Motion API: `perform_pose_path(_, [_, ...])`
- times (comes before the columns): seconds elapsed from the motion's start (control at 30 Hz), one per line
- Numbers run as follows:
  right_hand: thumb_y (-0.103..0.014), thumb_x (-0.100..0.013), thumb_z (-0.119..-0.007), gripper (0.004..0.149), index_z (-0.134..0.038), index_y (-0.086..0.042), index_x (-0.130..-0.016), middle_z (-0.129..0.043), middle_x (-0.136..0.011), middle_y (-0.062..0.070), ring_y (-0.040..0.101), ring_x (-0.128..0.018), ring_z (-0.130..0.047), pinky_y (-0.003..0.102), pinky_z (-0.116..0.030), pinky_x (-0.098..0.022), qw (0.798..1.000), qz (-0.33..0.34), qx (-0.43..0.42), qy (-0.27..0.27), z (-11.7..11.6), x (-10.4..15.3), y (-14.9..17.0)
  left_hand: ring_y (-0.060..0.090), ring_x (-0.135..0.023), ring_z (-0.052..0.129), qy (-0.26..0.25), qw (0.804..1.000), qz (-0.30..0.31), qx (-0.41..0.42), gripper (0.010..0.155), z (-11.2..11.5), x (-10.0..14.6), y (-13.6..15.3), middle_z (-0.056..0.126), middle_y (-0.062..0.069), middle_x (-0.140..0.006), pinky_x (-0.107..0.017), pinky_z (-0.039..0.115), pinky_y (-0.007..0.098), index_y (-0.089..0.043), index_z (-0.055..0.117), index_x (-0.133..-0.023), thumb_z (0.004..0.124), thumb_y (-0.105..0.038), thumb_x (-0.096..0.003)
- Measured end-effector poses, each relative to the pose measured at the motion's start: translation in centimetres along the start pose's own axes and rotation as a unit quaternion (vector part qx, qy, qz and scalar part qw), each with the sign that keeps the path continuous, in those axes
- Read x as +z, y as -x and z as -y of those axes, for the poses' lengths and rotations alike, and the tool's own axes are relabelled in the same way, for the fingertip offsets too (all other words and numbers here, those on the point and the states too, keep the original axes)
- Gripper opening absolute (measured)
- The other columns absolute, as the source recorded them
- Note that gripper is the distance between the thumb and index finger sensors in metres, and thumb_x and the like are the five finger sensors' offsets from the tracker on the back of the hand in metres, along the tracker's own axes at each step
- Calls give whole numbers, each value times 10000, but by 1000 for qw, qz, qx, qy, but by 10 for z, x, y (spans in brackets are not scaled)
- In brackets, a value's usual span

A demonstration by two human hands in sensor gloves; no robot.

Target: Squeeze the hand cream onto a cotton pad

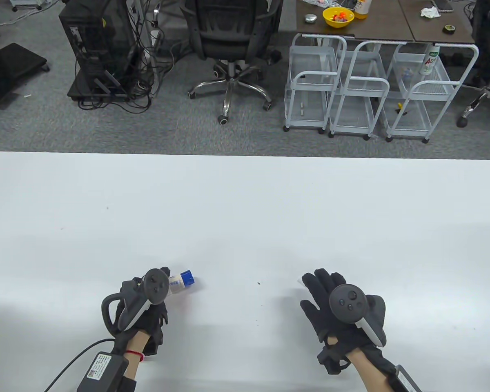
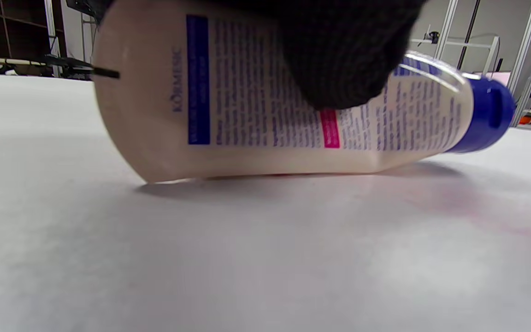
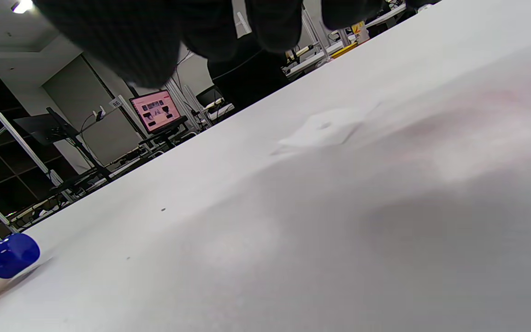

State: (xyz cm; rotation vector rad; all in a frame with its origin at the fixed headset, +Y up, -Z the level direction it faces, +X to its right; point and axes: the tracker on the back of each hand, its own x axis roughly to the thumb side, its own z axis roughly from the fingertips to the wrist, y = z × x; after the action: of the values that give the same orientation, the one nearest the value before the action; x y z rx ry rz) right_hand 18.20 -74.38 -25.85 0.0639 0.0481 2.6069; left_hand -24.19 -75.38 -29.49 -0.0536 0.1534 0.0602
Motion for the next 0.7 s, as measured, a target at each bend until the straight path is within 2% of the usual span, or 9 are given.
perform_pose_path(0.13, [-455,-434,-818,649,-649,-306,-1042,-552,-1127,68,520,-1070,-465,696,-441,-696,1000,11,23,9,-1,0,-4,285,-924,848,6,999,-18,-48,628,6,-1,0,793,-48,-1067,-683,647,551,-460,625,-1010,780,-464,-402])
perform_pose_path(0.23, [-454,-435,-817,643,-658,-303,-1039,-556,-1127,62,521,-1068,-471,696,-441,-697,1000,14,18,8,-2,0,-6,357,-991,741,29,996,-47,-68,607,9,-3,2,680,5,-1140,-704,570,594,-484,586,-1023,719,-472,-430])
perform_pose_path(0.43, [-452,-436,-817,639,-664,-298,-1037,-567,-1123,68,522,-1064,-487,696,-446,-695,1000,13,10,11,-2,-1,-5,366,-1015,714,34,996,-44,-63,592,7,-3,4,643,17,-1159,-714,556,590,-488,593,-1022,699,-474,-439])
perform_pose_path(0.53, [-450,-437,-817,642,-656,-300,-1040,-560,-1125,68,521,-1066,-477,694,-443,-697,1000,14,5,15,-2,0,-6,373,-1046,656,42,999,-25,-11,604,3,-3,6,587,19,-1177,-727,516,590,-474,563,-1035,682,-471,-443])
perform_pose_path(0.7, [-462,-439,-796,646,-630,-323,-1048,-528,-1135,68,523,-1073,-430,693,-427,-702,1000,19,5,24,-2,1,-8,359,-1060,649,2,996,29,81,649,-16,6,5,588,-11,-1178,-738,516,580,-444,546,-1048,696,-540,-424])
